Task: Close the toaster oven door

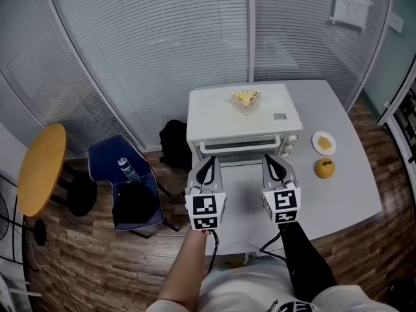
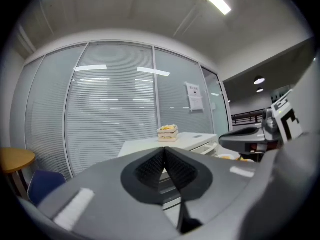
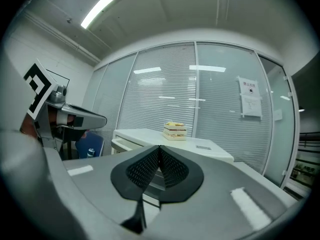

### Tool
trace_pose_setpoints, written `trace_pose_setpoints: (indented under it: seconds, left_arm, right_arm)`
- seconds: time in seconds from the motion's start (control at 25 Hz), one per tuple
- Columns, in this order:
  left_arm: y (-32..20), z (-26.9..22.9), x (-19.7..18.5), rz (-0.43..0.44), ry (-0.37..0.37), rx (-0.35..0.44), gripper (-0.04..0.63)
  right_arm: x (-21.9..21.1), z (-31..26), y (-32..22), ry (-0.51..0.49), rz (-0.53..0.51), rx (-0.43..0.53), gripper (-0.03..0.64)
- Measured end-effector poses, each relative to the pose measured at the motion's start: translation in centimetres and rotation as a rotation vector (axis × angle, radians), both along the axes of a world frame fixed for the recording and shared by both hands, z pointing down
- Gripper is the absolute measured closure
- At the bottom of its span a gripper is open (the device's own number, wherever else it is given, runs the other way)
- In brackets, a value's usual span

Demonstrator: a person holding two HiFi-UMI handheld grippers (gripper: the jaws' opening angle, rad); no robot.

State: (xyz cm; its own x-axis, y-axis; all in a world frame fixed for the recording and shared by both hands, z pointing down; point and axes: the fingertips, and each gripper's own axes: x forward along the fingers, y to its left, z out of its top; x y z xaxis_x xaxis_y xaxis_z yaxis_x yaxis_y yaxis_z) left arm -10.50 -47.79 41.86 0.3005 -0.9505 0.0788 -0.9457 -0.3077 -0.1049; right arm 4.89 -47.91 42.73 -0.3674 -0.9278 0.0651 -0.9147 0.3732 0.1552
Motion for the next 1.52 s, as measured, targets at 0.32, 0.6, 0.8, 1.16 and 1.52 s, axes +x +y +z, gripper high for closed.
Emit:
trace_pose_setpoints:
  seconds: [0.32, 0.6, 0.8, 1.16, 1.52]
  left_arm:
    - [6.2, -2.5, -0.6, 0.096, -0.007, 0.043, 0.537]
    - [11.0, -2.9, -0.8, 0.169, -0.024, 0.058, 0.537]
    - [13.5, -3.5, -0.5, 0.183, -0.018, 0.069, 0.537]
    - [17.4, -4.2, 1.2, 0.162, -0.037, 0.071, 0.537]
    - [21.4, -3.6, 3.2, 0.086, -0.027, 0.066, 0.537]
  right_arm:
    - [-0.9, -0.8, 6.8, 0.005, 0.047, 0.011, 0.614]
    - [-0.2, -0.7, 12.6, -0.004, 0.12, 0.014, 0.614]
    - [0.5, -1.6, 15.7, -0.017, 0.132, 0.032, 0.614]
    - [1.7, -3.8, 18.6, -0.046, 0.059, 0.061, 0.614]
    - [4.1, -3.5, 22.2, -0.041, -0.015, 0.073, 0.614]
